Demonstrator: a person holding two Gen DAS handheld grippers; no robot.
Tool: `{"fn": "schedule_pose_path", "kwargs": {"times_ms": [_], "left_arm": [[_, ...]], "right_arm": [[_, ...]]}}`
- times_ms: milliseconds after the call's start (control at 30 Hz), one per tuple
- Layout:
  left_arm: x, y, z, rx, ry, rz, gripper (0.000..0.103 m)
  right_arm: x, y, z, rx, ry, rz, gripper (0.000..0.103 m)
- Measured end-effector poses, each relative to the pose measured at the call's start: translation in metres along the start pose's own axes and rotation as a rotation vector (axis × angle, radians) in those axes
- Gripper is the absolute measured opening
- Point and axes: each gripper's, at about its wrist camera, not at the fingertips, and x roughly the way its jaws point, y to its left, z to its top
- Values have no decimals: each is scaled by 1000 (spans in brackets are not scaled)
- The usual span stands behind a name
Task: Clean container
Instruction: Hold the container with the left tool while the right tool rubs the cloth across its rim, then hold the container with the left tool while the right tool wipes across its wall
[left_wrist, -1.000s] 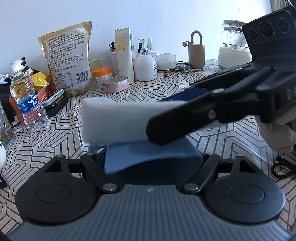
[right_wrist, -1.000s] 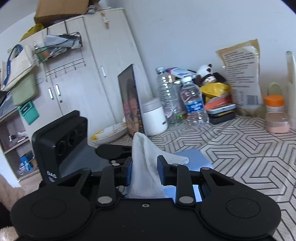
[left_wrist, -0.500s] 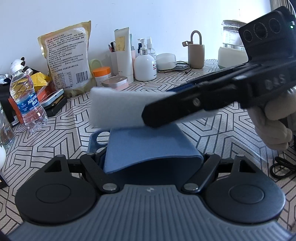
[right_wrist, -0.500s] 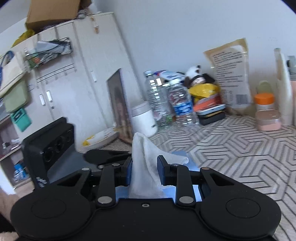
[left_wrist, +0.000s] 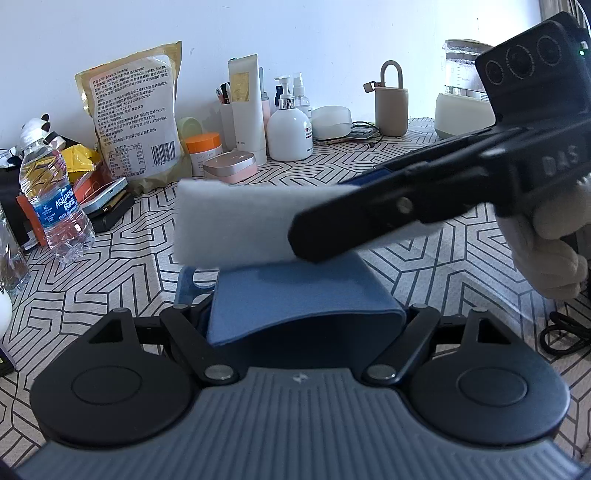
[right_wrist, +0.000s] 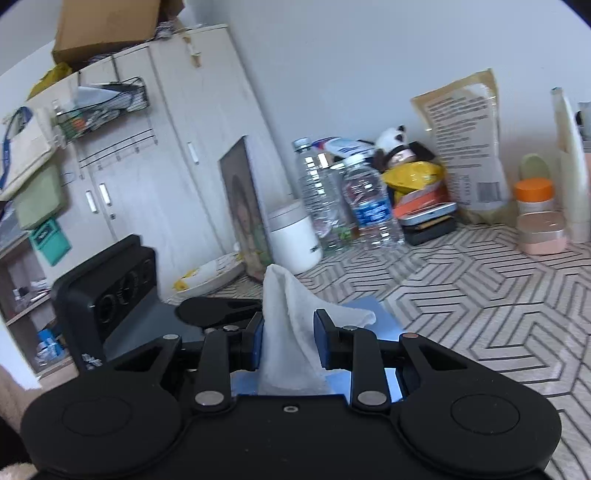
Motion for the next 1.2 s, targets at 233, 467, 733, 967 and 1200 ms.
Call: {"fn": "schedule_pose_path", "kwargs": {"times_ms": [233, 467, 733, 967, 1200], "left_arm": [[0, 1, 0, -1, 0, 0, 80], [0, 1, 0, 1, 0, 1, 80], [0, 2, 0, -1, -1, 16, 79], [-1, 2, 0, 4, -10, 15, 79], [-1, 1, 0, 5, -10, 16, 79]], "right_arm": [[-1, -1, 0, -3, 1, -6, 32], [0, 6, 0, -45, 10, 8, 32], [-5, -5, 1, -32, -20, -222, 40], [-6, -6, 1, 3, -13, -206, 41], [-8, -6, -1, -15, -32, -288, 33]]}}
